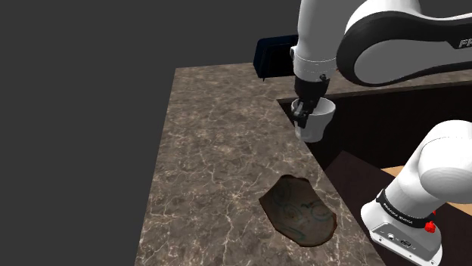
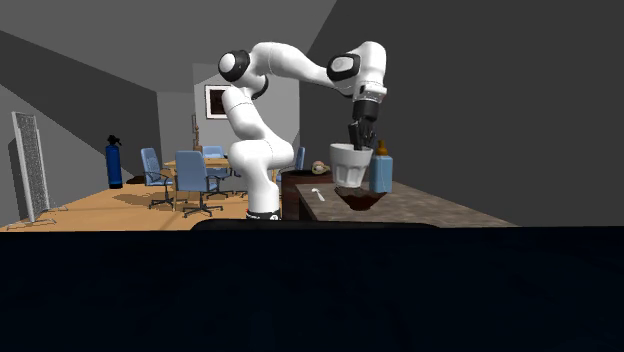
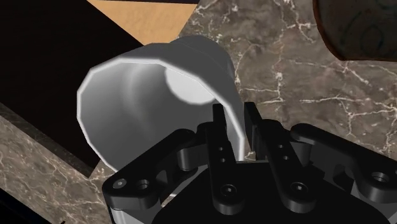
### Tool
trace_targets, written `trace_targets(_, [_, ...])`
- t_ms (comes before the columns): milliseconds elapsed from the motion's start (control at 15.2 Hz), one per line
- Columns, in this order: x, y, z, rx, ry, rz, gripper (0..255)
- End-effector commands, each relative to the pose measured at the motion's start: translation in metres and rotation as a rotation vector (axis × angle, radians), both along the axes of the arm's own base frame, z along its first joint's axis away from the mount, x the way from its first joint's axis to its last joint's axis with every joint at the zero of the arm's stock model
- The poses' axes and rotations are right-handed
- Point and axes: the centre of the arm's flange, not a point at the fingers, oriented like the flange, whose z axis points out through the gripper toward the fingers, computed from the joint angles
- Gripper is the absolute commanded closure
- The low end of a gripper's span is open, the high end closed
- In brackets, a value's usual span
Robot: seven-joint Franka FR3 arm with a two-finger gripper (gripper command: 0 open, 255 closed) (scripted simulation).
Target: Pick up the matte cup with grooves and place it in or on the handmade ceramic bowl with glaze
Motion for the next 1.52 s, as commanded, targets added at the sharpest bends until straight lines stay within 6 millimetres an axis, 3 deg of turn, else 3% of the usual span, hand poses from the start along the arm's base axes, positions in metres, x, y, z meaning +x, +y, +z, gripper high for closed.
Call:
trace_targets(0, [0.0,0.001,0.01,0.0,0.0,0.0,255])
trace_targets(66, [0.0,0.001,0.013,0.0,0.0,0.0,255])
trace_targets(1188, [-0.112,0.193,0.04,0.0,0.0,0.0,255])
trace_targets(1452, [-0.116,0.2,0.025,0.0,0.0,0.0,255])
